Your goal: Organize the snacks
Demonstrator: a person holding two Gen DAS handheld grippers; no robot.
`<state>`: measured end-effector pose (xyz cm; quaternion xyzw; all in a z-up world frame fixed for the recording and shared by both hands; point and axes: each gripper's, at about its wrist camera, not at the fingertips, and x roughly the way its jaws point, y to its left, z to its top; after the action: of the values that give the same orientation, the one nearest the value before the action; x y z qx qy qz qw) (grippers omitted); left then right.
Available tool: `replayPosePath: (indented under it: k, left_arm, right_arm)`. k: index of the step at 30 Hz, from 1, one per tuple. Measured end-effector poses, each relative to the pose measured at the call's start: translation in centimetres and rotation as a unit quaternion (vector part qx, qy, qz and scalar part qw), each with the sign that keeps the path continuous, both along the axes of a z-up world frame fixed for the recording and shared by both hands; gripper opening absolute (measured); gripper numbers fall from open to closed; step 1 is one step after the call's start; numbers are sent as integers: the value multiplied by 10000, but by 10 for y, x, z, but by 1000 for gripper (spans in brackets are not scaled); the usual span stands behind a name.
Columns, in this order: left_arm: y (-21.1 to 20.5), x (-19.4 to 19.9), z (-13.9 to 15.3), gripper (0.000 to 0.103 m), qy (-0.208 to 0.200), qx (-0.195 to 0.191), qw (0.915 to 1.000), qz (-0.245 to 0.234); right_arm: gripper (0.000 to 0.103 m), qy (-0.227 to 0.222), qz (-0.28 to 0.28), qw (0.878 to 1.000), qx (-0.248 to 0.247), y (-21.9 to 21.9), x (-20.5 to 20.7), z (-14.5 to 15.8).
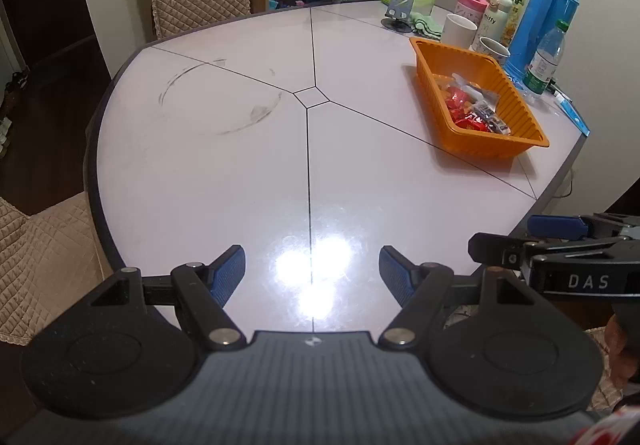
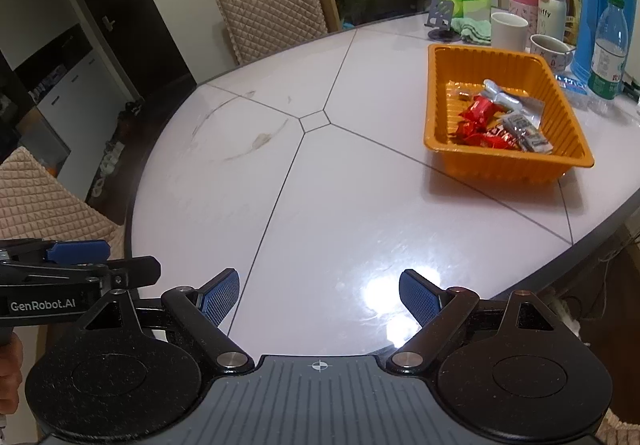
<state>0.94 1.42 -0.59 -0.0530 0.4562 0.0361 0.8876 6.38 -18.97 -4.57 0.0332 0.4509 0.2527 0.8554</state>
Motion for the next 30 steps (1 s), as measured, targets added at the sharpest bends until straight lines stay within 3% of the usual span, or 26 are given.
replayPosePath:
  k: [30]
  left_arm:
    - [5, -3, 0, 72, -38, -35, 9999, -164]
  right_arm:
    - [87, 4, -128, 9999, 6, 6, -7, 1]
